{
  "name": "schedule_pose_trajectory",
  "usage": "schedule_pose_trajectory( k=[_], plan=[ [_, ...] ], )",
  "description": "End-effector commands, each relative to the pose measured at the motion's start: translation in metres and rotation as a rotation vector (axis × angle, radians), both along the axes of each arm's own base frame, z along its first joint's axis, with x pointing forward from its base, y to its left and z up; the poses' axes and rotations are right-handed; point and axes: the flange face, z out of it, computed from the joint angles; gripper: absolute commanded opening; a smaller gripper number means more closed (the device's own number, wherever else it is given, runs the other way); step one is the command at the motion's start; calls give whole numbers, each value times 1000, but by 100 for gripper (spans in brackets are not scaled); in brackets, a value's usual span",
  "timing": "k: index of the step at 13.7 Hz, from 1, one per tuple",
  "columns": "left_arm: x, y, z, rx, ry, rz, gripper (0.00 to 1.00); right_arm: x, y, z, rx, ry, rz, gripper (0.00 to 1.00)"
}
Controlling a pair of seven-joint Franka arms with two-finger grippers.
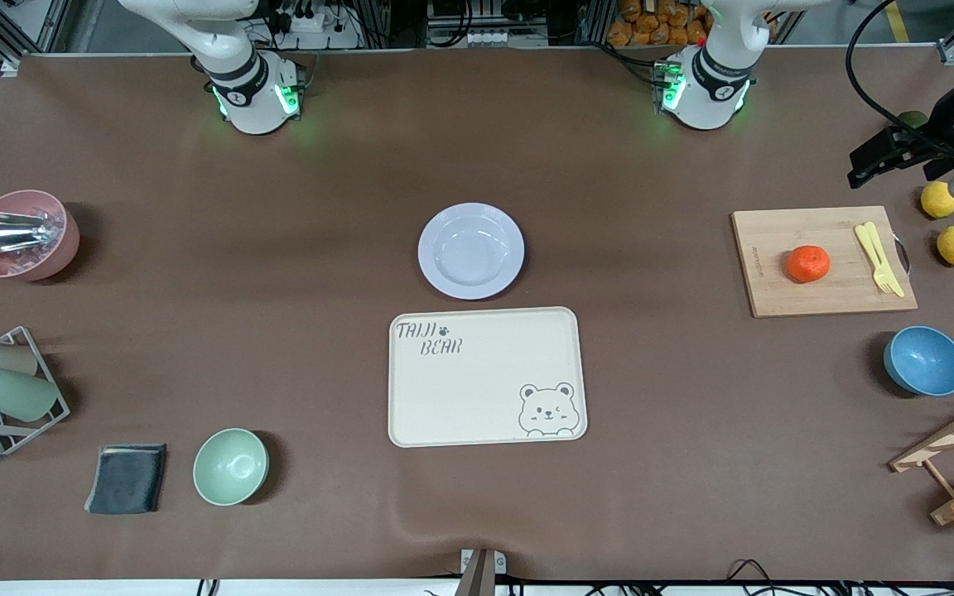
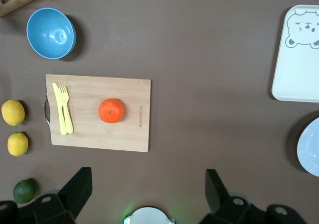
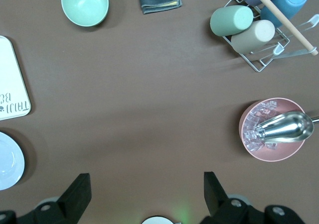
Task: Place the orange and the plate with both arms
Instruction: 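Move the left gripper toward the orange on the wooden board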
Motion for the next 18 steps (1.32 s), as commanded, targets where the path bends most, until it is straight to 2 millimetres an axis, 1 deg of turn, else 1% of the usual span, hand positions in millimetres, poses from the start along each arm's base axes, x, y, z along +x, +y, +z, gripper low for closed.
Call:
schedule_pose_trajectory(
  k=[1, 2, 3, 4, 5, 6, 7, 9, 10, 11, 13, 14, 15, 16, 18],
  plan=[
    [-9, 0, 5, -16, -6, -23, 100, 0, 11, 3, -11, 1, 25, 100],
    [-4, 1, 14, -10, -26, -19, 100, -1, 10, 3, -9, 2, 25, 100],
    [1, 1, 14, -5, -14, -24, 100, -1, 10, 3, -8, 2, 24, 100],
    [2, 3, 9, -6, 1, -11, 100, -1, 11, 3, -8, 2, 27, 100],
    [1, 4, -2, -3, 35, -8, 100, 0, 11, 1, -7, 5, 27, 100],
    [0, 9, -19, 4, 70, -2, 100, 0, 11, 1, -7, 7, 27, 100],
    [0, 16, -31, 22, 83, 6, 100, 0, 11, 1, -7, 7, 27, 100],
    [-4, 20, -70, 33, 91, 13, 100, 1, 14, -1, 1, 10, 28, 100],
    [-7, 34, -93, 33, 81, 36, 100, 5, 18, -7, 3, 22, 35, 100],
    [-11, 49, -115, 31, 70, 49, 100, 11, 29, -14, 3, 36, 60, 100],
    [-17, 65, -157, 26, 85, 63, 100, 19, 42, -25, 3, 59, 83, 100],
    [-18, 67, -173, 26, 80, 62, 100, 21, 50, -29, 4, 68, 104, 100],
    [-21, 69, -191, 24, 85, 63, 100, 20, 49, -35, 9, 97, 112, 100],
    [-25, 76, -209, 22, 79, 74, 100, 18, 50, -45, 33, 150, 136, 100],
    [-32, 84, -246, 76, 49, 43, 100, 23, 57, -62, 113, 202, 136, 100]
  ],
)
